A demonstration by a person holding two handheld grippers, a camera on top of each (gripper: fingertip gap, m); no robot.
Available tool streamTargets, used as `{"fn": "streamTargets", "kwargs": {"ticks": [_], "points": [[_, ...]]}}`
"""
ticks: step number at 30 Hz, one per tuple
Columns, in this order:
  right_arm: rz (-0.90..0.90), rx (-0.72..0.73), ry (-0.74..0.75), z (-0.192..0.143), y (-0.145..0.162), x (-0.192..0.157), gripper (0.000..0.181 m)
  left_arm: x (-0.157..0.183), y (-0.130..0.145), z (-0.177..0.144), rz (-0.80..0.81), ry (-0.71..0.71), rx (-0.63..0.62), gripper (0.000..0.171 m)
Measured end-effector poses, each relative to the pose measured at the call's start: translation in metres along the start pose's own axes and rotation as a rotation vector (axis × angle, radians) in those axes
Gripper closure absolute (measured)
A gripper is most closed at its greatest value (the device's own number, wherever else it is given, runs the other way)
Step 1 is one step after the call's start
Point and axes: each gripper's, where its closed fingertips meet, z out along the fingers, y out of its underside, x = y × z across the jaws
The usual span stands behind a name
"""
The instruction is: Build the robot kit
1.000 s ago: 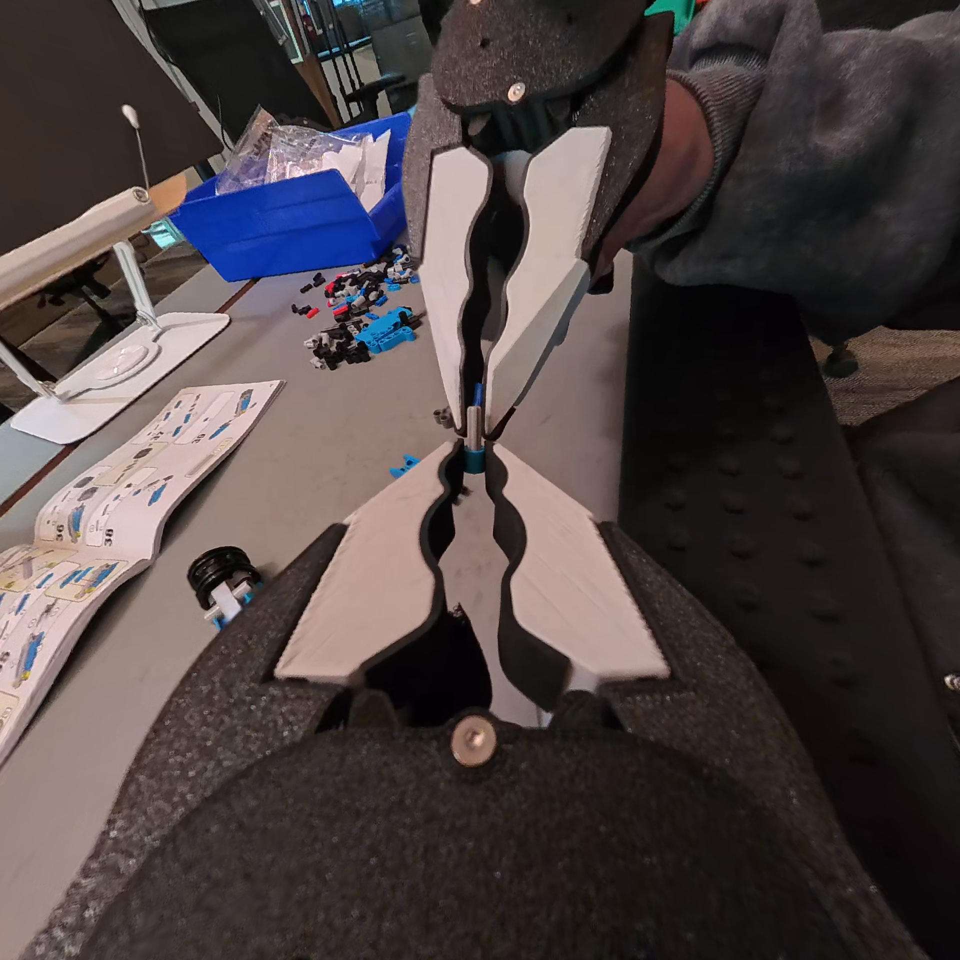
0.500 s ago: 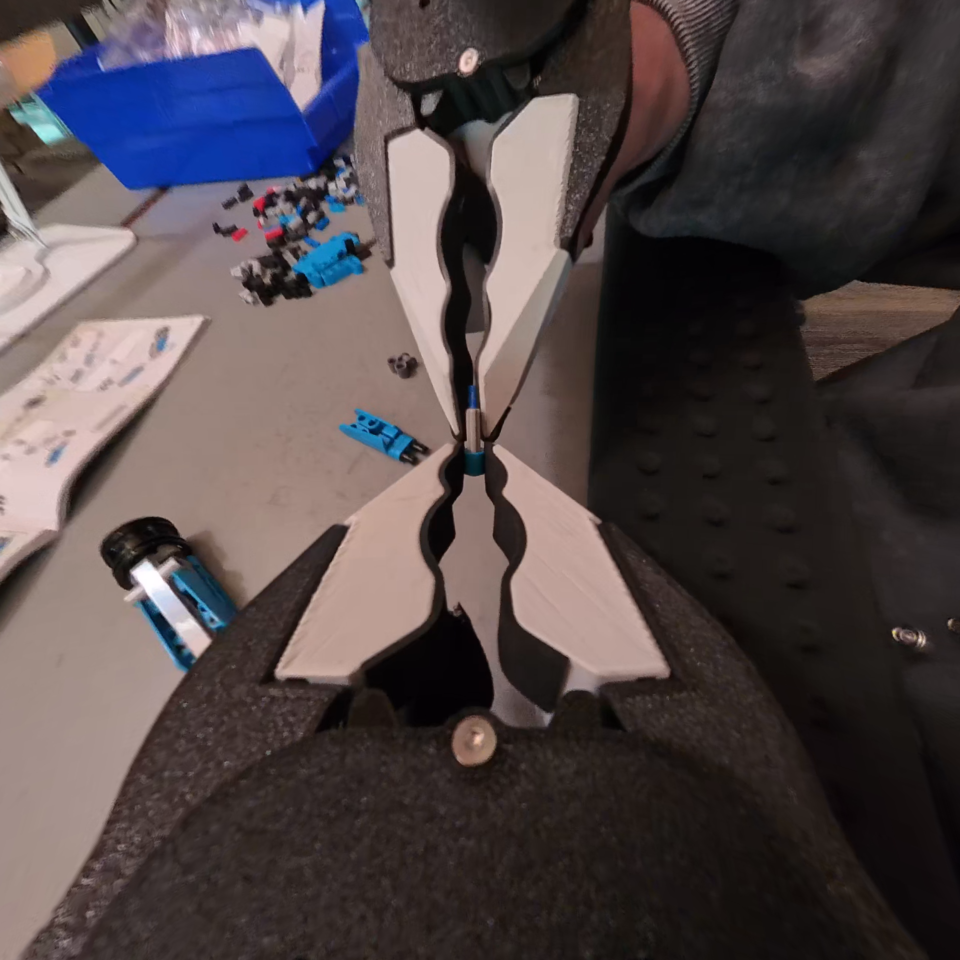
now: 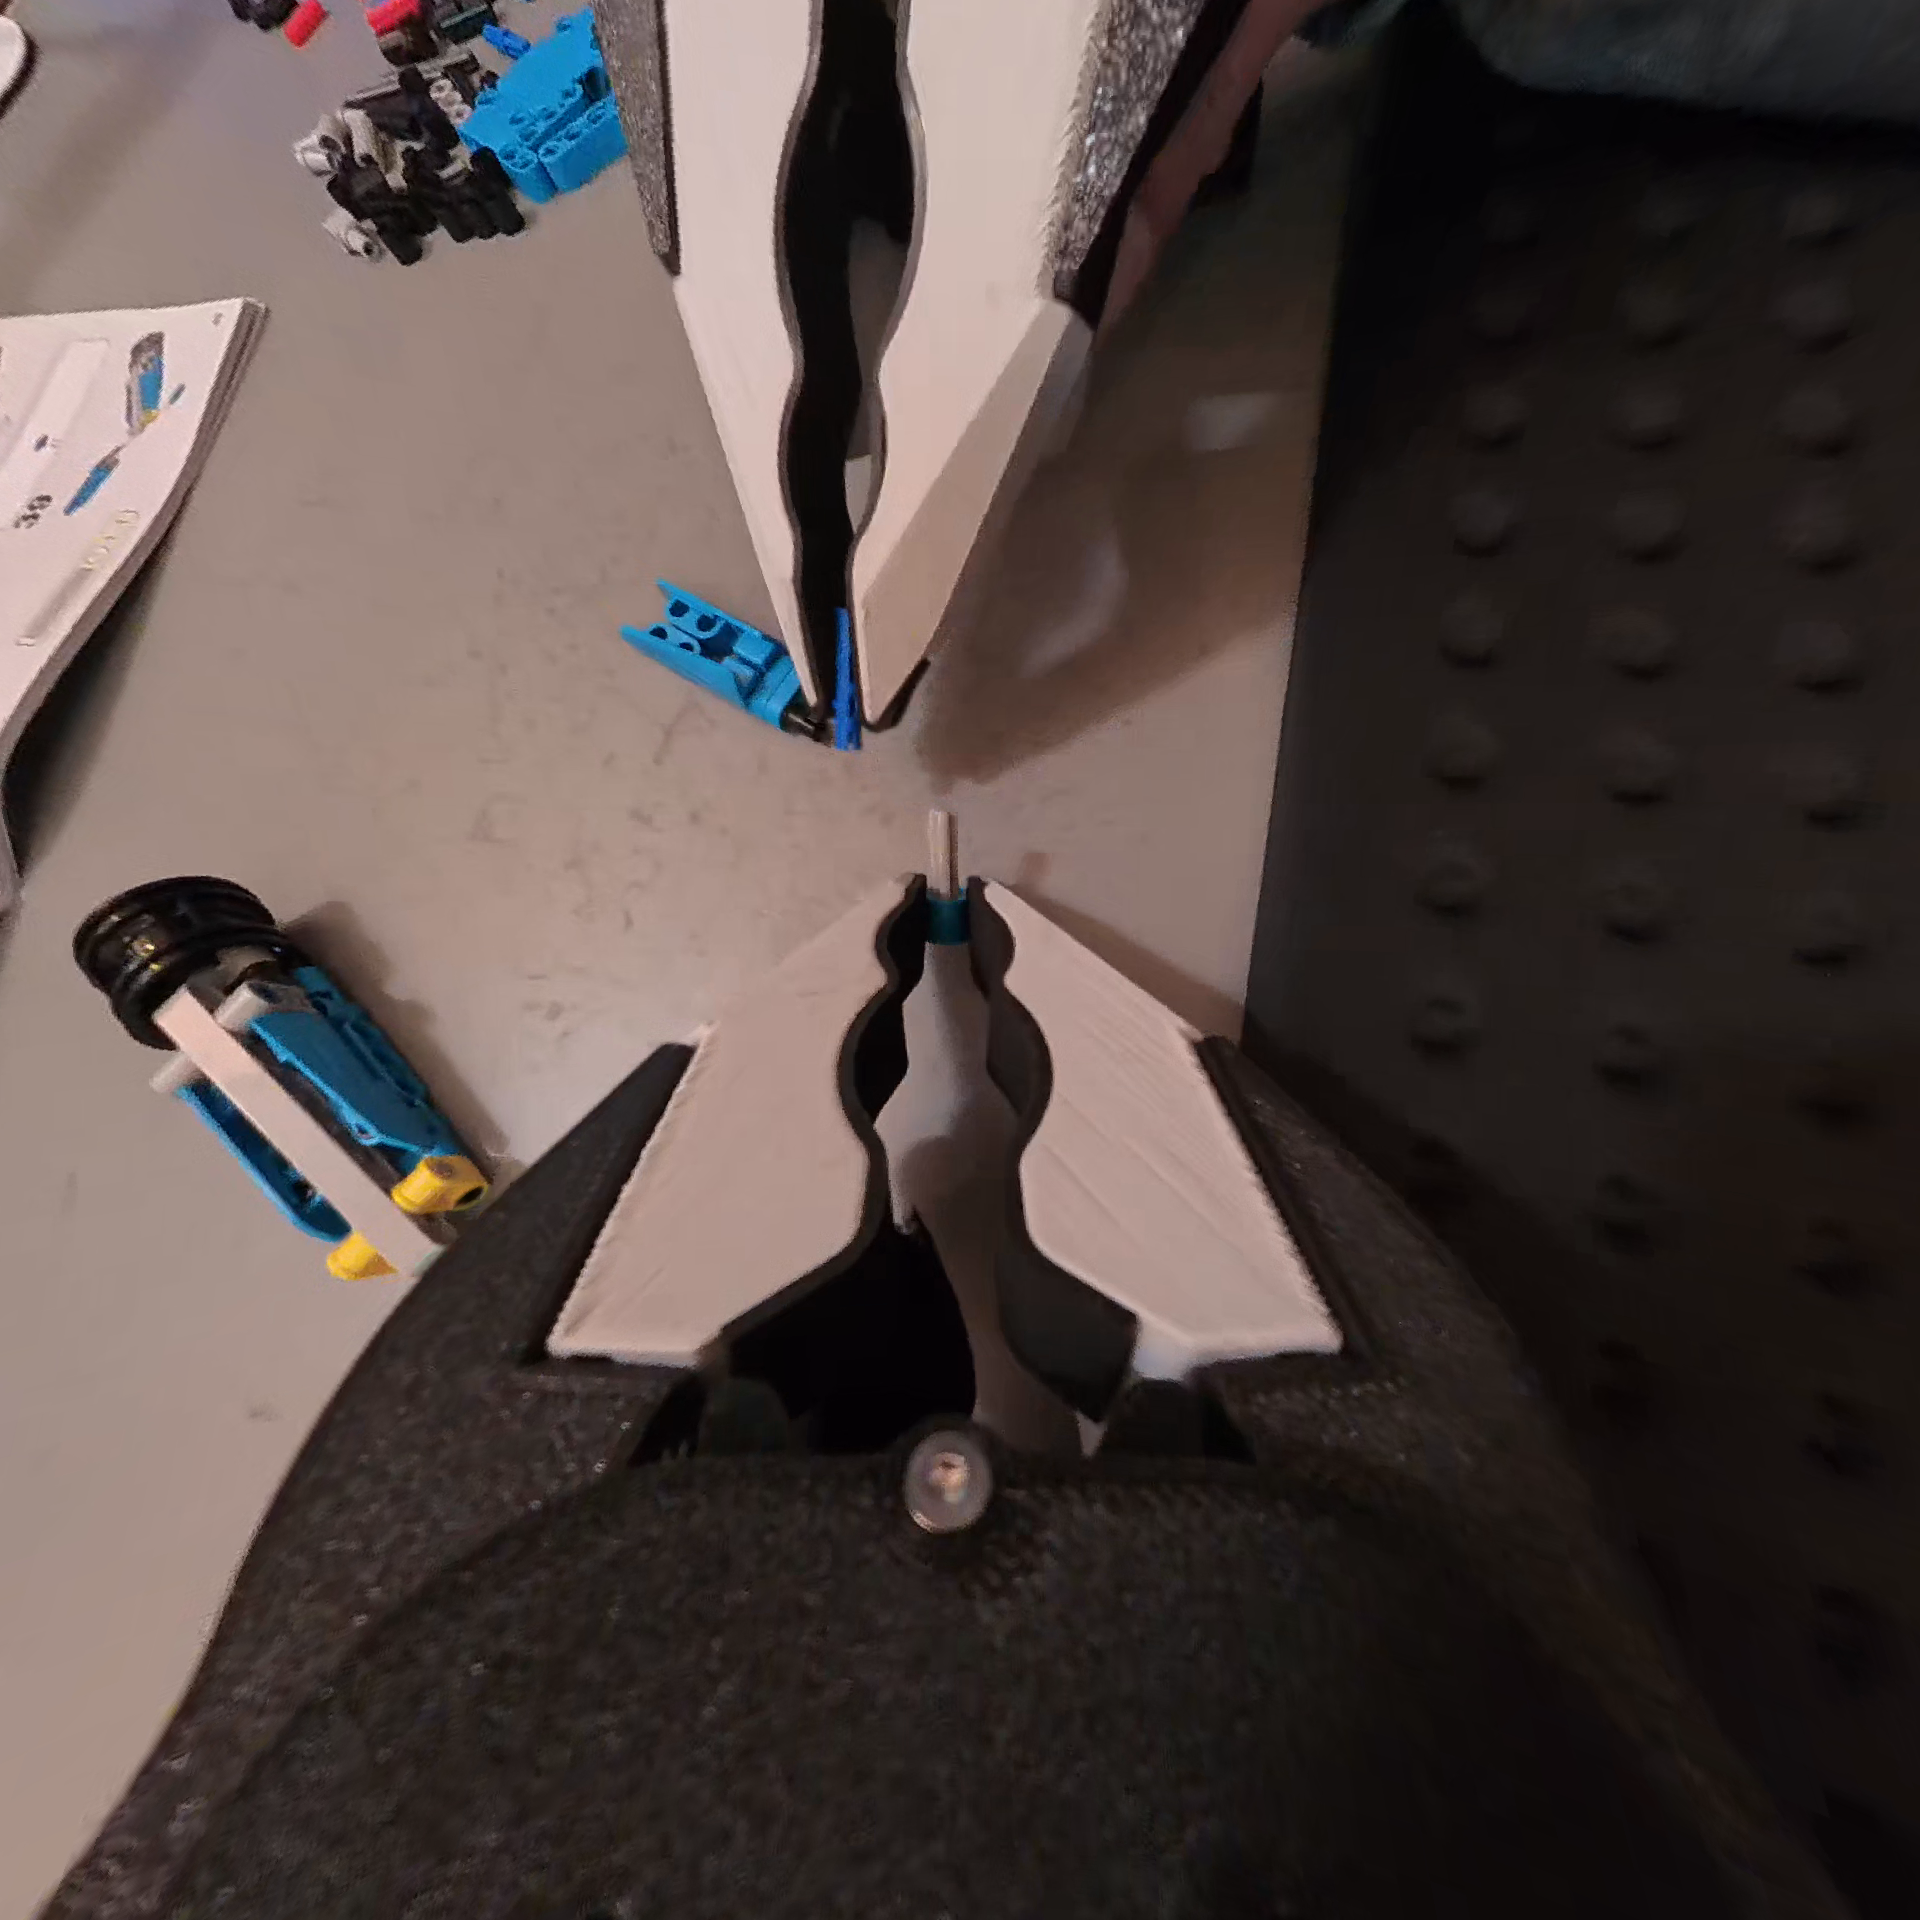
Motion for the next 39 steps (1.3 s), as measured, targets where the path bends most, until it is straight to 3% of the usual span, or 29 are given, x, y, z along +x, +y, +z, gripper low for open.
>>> {"fn": "streamTargets", "kwargs": {"ticks": [3,7,11,17,28,39], "points": [[-0.008,0.002,0.000,0.001,0.000,-0.001,0.176,0.003,0.003,-0.008,-0.057,0.041,-0.033,0.165],[-0.018,-0.011,0.000,0.003,0.001,-0.002,0.176,0.019,0.015,-0.027,-0.071,0.147,-0.194,0.165],[-0.026,-0.008,-0.009,0.003,0.001,-0.004,0.176,0.018,0.033,-0.035,-0.021,0.156,-0.366,0.165],[-0.030,-0.005,-0.015,0.002,0.001,-0.006,0.176,0.017,0.032,-0.032,-0.058,0.164,-0.332,0.157],[-0.029,-0.022,-0.042,0.005,0.004,-0.010,0.176,0.019,0.039,-0.042,-0.023,0.153,-0.301,0.165],[-0.025,-0.034,-0.061,0.007,0.007,-0.012,0.176,0.020,0.037,-0.045,-0.020,0.155,-0.281,0.161]]}}
